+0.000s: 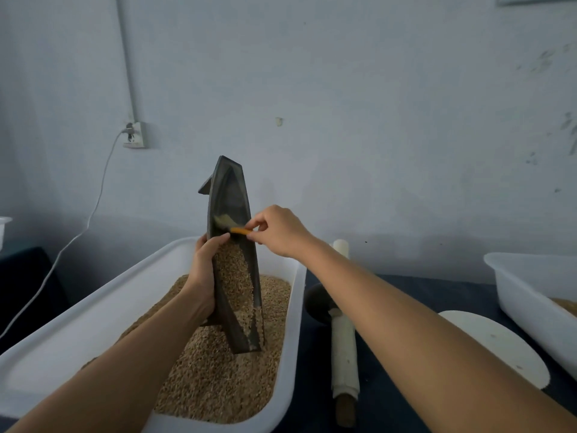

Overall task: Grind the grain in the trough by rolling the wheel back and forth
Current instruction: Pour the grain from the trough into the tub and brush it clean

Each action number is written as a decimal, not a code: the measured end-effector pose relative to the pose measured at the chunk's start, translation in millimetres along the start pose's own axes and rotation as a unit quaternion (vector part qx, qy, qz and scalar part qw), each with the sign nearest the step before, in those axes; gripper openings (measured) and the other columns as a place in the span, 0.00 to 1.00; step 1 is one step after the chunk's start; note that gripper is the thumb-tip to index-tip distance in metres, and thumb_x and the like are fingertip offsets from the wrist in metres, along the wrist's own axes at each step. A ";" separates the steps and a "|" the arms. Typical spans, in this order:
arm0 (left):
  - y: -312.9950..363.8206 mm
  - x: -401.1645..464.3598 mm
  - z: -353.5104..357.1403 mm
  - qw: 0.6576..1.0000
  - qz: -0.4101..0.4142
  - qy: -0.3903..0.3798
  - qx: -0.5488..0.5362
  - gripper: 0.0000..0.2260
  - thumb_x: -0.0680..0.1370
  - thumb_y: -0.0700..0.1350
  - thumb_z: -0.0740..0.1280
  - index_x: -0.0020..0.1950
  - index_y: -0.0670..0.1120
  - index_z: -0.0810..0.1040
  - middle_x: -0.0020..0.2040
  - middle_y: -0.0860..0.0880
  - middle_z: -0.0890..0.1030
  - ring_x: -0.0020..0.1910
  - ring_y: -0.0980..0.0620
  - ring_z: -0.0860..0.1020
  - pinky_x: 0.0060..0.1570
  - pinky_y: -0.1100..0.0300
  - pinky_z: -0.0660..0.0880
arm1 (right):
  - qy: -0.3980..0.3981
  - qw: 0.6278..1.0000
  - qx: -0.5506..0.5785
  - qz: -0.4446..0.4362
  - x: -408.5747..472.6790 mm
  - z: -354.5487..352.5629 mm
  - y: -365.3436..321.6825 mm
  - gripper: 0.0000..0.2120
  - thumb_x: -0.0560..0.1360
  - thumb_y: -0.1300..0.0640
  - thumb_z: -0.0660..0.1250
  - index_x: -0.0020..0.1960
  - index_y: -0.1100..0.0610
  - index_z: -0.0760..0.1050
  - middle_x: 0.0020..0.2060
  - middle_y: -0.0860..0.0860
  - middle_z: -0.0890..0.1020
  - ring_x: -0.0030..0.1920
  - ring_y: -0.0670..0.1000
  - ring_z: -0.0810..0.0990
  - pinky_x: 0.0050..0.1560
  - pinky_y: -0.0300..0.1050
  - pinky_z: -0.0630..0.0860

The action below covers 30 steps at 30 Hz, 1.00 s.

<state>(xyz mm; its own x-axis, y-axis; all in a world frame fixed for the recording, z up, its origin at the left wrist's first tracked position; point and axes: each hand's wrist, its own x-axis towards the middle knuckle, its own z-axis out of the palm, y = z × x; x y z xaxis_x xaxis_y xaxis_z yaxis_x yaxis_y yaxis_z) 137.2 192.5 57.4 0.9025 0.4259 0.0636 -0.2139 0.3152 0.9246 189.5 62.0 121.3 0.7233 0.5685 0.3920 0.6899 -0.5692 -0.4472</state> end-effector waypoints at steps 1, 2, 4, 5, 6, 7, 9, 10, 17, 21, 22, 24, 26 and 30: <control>-0.1 0.4 0.5 1.000 0.001 -0.002 -0.002 0.22 0.76 0.49 0.66 0.68 0.44 0.69 0.55 0.39 0.79 0.45 0.43 0.79 0.38 0.53 0.74 | -0.019 1.000 0.008 -0.002 -1.2 -0.4 0.9 0.11 0.77 0.58 0.68 0.58 0.59 0.81 0.45 0.53 0.82 0.43 0.50 0.78 0.44 0.44 0.76; -0.3 0.6 0.8 1.000 0.000 -0.003 -0.002 0.22 0.76 0.49 0.66 0.68 0.44 0.69 0.54 0.39 0.79 0.44 0.44 0.79 0.38 0.54 0.74 | -0.049 0.999 0.018 0.001 -3.4 -2.7 1.9 0.11 0.77 0.59 0.68 0.58 0.59 0.81 0.41 0.51 0.81 0.38 0.47 0.76 0.38 0.40 0.74; -0.4 1.7 0.5 1.000 -0.003 0.000 0.003 0.23 0.76 0.50 0.66 0.69 0.45 0.68 0.49 0.41 0.79 0.42 0.45 0.79 0.36 0.55 0.74 | -0.136 0.990 0.035 0.023 -7.6 -13.6 3.4 0.10 0.77 0.60 0.67 0.58 0.59 0.81 0.36 0.51 0.78 0.28 0.44 0.70 0.26 0.35 0.68; -0.6 2.0 0.4 1.000 -0.003 0.003 0.009 0.23 0.76 0.51 0.66 0.68 0.45 0.69 0.48 0.42 0.79 0.41 0.46 0.78 0.35 0.56 0.73 | -0.181 0.982 0.037 0.038 -9.2 -21.3 4.1 0.10 0.77 0.61 0.67 0.58 0.59 0.80 0.35 0.52 0.78 0.25 0.44 0.69 0.24 0.34 0.65; -1.1 2.5 0.4 1.000 -0.002 0.007 0.017 0.22 0.76 0.52 0.66 0.68 0.47 0.69 0.48 0.43 0.79 0.42 0.46 0.78 0.35 0.57 0.73 | -0.219 0.974 0.033 0.050 -10.6 -29.7 4.3 0.11 0.77 0.62 0.68 0.58 0.59 0.81 0.35 0.52 0.79 0.24 0.43 0.68 0.23 0.34 0.65; -1.5 3.1 0.9 1.000 0.001 0.010 0.023 0.21 0.75 0.52 0.65 0.67 0.48 0.69 0.50 0.43 0.79 0.43 0.46 0.78 0.34 0.57 0.73 | -0.243 0.968 0.026 0.058 -11.5 -37.5 4.2 0.11 0.77 0.62 0.68 0.58 0.59 0.81 0.35 0.52 0.79 0.23 0.43 0.68 0.23 0.34 0.64; -2.1 3.7 1.3 0.999 0.007 0.012 0.029 0.21 0.75 0.53 0.65 0.66 0.48 0.70 0.53 0.43 0.78 0.45 0.46 0.78 0.35 0.57 0.72 | -0.247 0.966 0.023 0.067 -11.6 -48.5 2.4 0.10 0.76 0.61 0.68 0.57 0.59 0.81 0.35 0.51 0.81 0.23 0.42 0.69 0.22 0.33 0.64; -2.3 3.6 1.6 0.999 0.010 0.012 0.034 0.21 0.75 0.53 0.65 0.66 0.48 0.70 0.54 0.42 0.78 0.46 0.46 0.77 0.36 0.57 0.71 | -0.229 0.970 0.028 0.070 -10.8 -50.7 1.4 0.09 0.76 0.61 0.69 0.56 0.59 0.82 0.35 0.51 0.81 0.23 0.42 0.69 0.22 0.32 0.64; -1.9 3.0 1.3 0.998 0.030 -0.022 0.050 0.20 0.77 0.50 0.64 0.68 0.48 0.67 0.54 0.42 0.78 0.47 0.45 0.78 0.38 0.55 0.74 | -0.041 0.998 0.031 0.036 0.3 -25.2 -3.8 0.07 0.77 0.59 0.68 0.53 0.60 0.81 0.36 0.52 0.81 0.29 0.46 0.73 0.26 0.34 0.68; -3.3 3.9 0.6 0.997 0.037 -0.019 0.060 0.21 0.76 0.52 0.65 0.67 0.47 0.68 0.50 0.42 0.78 0.44 0.46 0.78 0.37 0.56 0.73 | -0.124 0.992 0.014 0.029 -7.5 -23.1 -1.2 0.08 0.76 0.59 0.69 0.54 0.59 0.81 0.36 0.52 0.81 0.27 0.45 0.72 0.25 0.34 0.67; -3.4 4.3 0.2 0.998 0.037 -0.020 0.054 0.22 0.76 0.52 0.65 0.68 0.47 0.68 0.49 0.43 0.78 0.44 0.46 0.78 0.38 0.55 0.73 | -0.159 0.986 0.027 0.041 -10.3 -24.4 0.4 0.08 0.76 0.60 0.69 0.54 0.59 0.81 0.36 0.52 0.81 0.27 0.45 0.71 0.24 0.34 0.66; -3.2 4.5 -0.4 0.999 0.030 -0.019 0.039 0.23 0.76 0.55 0.65 0.68 0.48 0.68 0.54 0.44 0.79 0.51 0.44 0.79 0.46 0.51 0.76 | -0.222 0.972 0.034 0.063 -15.3 -29.3 3.4 0.08 0.76 0.60 0.69 0.54 0.59 0.81 0.36 0.52 0.81 0.26 0.45 0.70 0.23 0.34 0.65; -2.9 5.1 -1.3 0.999 0.018 -0.013 0.032 0.25 0.76 0.58 0.65 0.69 0.49 0.68 0.60 0.44 0.78 0.57 0.42 0.77 0.55 0.45 0.75 | -0.270 0.960 0.025 0.073 -18.5 -38.6 5.0 0.09 0.76 0.60 0.69 0.55 0.59 0.81 0.36 0.51 0.81 0.25 0.43 0.71 0.22 0.33 0.64; -2.7 5.0 -2.2 0.999 0.026 -0.005 0.033 0.25 0.75 0.57 0.66 0.69 0.48 0.68 0.62 0.43 0.77 0.59 0.40 0.76 0.56 0.47 0.74 | -0.249 0.965 0.035 0.069 -16.0 -58.9 5.2 0.09 0.75 0.59 0.70 0.54 0.58 0.82 0.35 0.51 0.82 0.23 0.42 0.70 0.21 0.32 0.63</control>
<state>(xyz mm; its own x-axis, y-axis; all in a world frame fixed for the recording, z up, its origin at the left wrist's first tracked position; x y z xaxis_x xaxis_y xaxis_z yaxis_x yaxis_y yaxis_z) 141.4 195.6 54.4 0.8947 0.4312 0.1168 -0.2369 0.2364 0.9423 183.3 15.0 160.0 0.6911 0.7154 -0.1026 0.5723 -0.6284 -0.5269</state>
